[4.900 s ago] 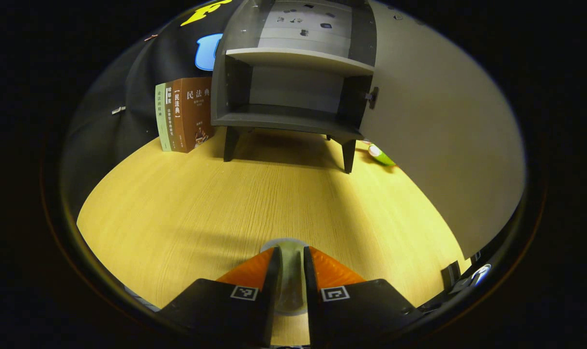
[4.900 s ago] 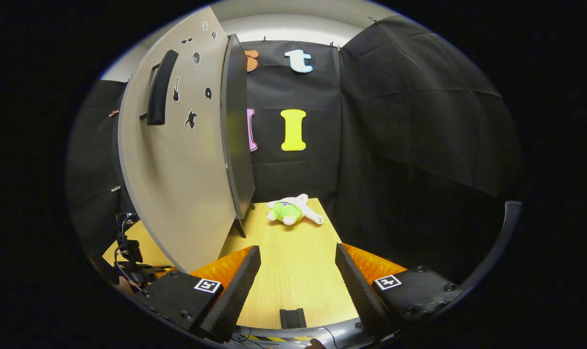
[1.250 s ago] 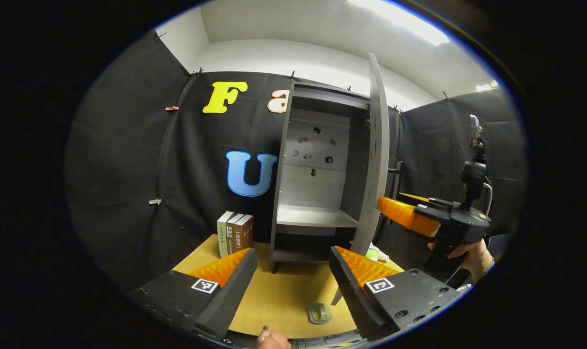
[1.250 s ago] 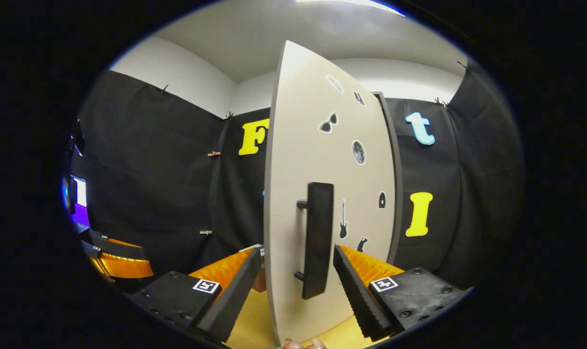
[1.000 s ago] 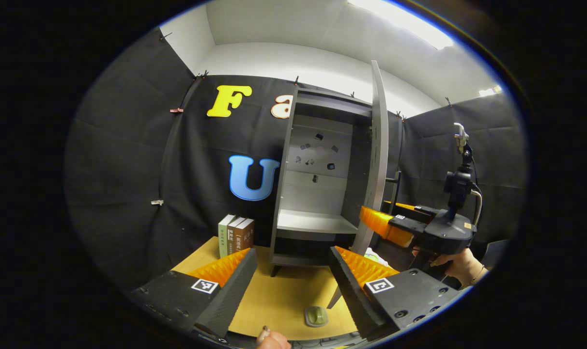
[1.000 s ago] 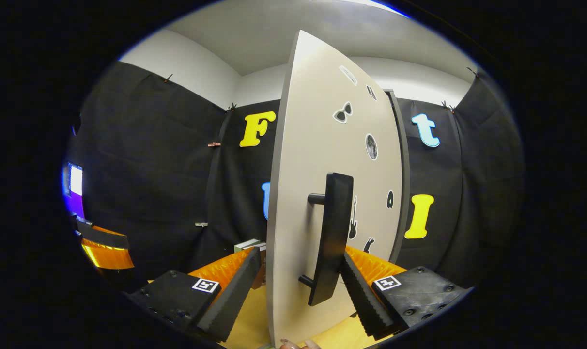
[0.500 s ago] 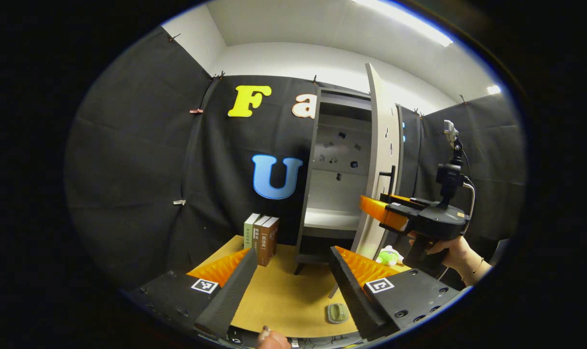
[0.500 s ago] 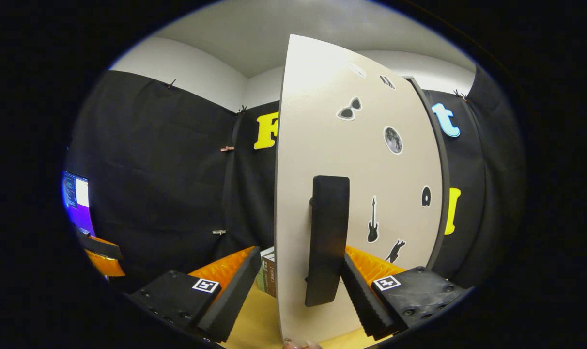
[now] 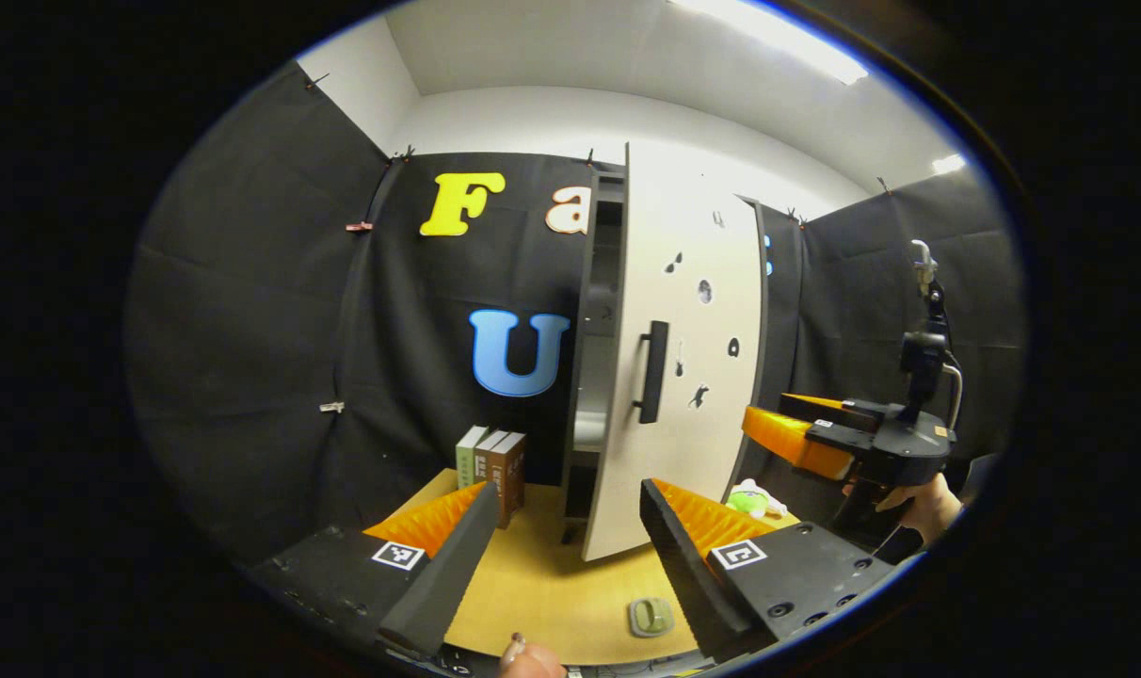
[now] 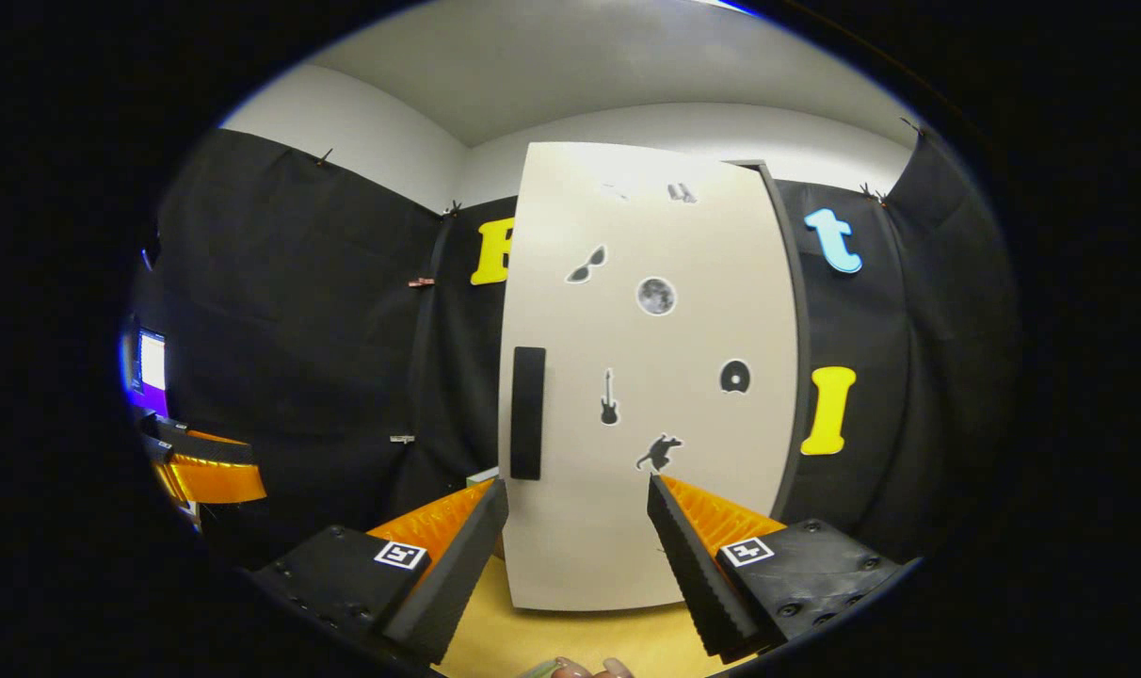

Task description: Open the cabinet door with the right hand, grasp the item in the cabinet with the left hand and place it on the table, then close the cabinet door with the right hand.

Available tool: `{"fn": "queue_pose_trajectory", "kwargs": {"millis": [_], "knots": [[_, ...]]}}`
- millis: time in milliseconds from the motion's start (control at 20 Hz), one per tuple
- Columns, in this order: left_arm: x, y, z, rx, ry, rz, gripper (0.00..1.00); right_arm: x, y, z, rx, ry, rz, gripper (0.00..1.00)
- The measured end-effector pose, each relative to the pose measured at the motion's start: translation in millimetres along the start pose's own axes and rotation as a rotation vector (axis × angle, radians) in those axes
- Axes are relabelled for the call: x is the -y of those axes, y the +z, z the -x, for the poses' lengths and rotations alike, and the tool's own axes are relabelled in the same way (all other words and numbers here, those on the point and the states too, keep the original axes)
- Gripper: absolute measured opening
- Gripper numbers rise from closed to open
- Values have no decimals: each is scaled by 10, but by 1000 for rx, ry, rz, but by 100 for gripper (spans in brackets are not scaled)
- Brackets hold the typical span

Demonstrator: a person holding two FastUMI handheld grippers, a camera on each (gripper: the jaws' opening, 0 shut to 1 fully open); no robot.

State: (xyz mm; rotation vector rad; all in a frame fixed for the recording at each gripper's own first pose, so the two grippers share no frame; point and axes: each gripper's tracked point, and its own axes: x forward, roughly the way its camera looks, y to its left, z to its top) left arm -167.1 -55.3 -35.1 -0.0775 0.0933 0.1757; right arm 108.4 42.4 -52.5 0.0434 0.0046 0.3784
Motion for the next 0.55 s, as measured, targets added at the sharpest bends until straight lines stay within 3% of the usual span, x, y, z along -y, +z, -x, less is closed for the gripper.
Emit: {"fn": "queue_pose_trajectory", "kwargs": {"millis": [250, 550], "knots": [[417, 46, -188, 13, -71, -10, 95, 553, 106, 533, 3, -153, -1, 97], [700, 205, -493, 52, -135, -38, 94, 906, 21, 820, -29, -243, -1, 97]]}}
